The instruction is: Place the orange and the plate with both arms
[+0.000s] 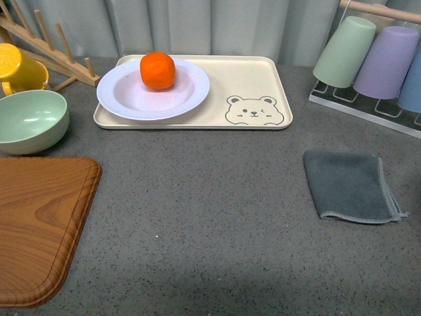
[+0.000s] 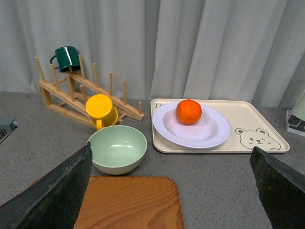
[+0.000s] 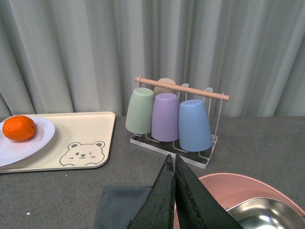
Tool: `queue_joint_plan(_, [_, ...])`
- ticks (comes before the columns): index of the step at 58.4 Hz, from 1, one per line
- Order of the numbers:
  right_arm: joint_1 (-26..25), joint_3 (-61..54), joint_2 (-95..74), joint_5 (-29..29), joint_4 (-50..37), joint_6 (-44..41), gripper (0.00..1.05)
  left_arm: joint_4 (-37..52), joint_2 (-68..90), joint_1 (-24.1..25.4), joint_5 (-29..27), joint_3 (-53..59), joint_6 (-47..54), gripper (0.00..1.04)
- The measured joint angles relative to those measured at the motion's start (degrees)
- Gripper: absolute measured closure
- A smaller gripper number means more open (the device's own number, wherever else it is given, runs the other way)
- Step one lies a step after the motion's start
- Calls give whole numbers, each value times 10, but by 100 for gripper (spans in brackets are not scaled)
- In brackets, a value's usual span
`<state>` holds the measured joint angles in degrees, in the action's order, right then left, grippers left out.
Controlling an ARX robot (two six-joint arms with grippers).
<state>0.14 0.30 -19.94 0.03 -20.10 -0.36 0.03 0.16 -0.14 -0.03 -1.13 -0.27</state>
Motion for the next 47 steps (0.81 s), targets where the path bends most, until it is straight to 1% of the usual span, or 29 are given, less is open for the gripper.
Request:
queue_joint_plan(32, [0,0,103,0,102,0,104,0,0,0,0,0,0,7])
queue_joint_plan(35, [0,0,160,0,179,0,104,0,0,0,0,0,0,7])
queue_joint_plan(36, [0,0,172,0,192,0,104,0,0,0,0,0,0,7])
queue_joint_plan(47, [0,0,196,-1,200,0,104,0,0,0,0,0,0,7])
